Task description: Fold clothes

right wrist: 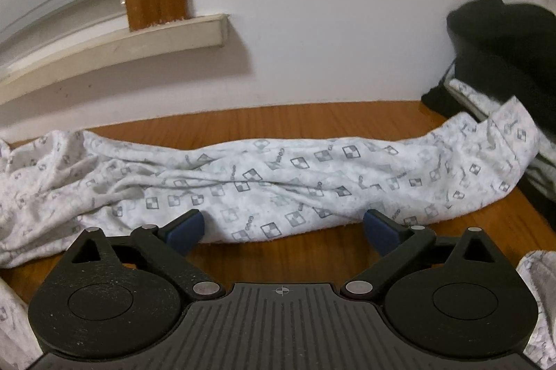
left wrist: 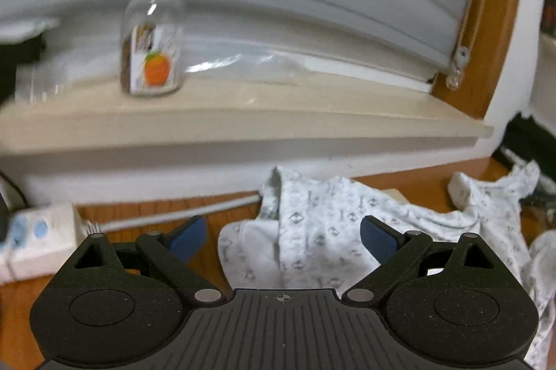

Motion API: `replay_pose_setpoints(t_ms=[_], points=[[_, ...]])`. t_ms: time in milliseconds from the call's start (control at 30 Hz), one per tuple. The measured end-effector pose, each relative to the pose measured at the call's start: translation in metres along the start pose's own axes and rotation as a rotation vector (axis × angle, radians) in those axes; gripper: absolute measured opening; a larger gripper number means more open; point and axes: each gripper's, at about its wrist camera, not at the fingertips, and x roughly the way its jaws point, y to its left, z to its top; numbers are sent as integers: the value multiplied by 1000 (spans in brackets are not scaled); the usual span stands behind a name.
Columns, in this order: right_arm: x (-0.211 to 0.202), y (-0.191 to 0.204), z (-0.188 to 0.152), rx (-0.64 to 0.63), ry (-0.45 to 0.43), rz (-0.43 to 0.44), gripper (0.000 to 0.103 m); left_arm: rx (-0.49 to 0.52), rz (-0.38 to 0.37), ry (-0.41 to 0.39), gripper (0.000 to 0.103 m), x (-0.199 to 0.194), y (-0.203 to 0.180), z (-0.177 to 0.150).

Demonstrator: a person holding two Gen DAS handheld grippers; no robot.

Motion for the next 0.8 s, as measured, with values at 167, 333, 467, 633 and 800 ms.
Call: replay_pose_setpoints(t_ms=[167, 333, 467, 633, 800], points=[[1, -7, 1, 51, 0, -2, 98, -100, -85, 18, 68, 28, 11, 3], [1, -6, 2, 52, -2, -28, 98, -101, -85, 49, 64, 56, 3, 8], [1, -8, 2, 58, 1, -35, 98, -48, -44, 37, 7, 50, -9, 9], [0, -11, 3, 71, 1, -41, 98, -29, 27, -72, 6, -10, -2, 12], [-1, -10, 3, 63, 8, -49, 98, -21, 117, -46, 12, -36, 18, -8]])
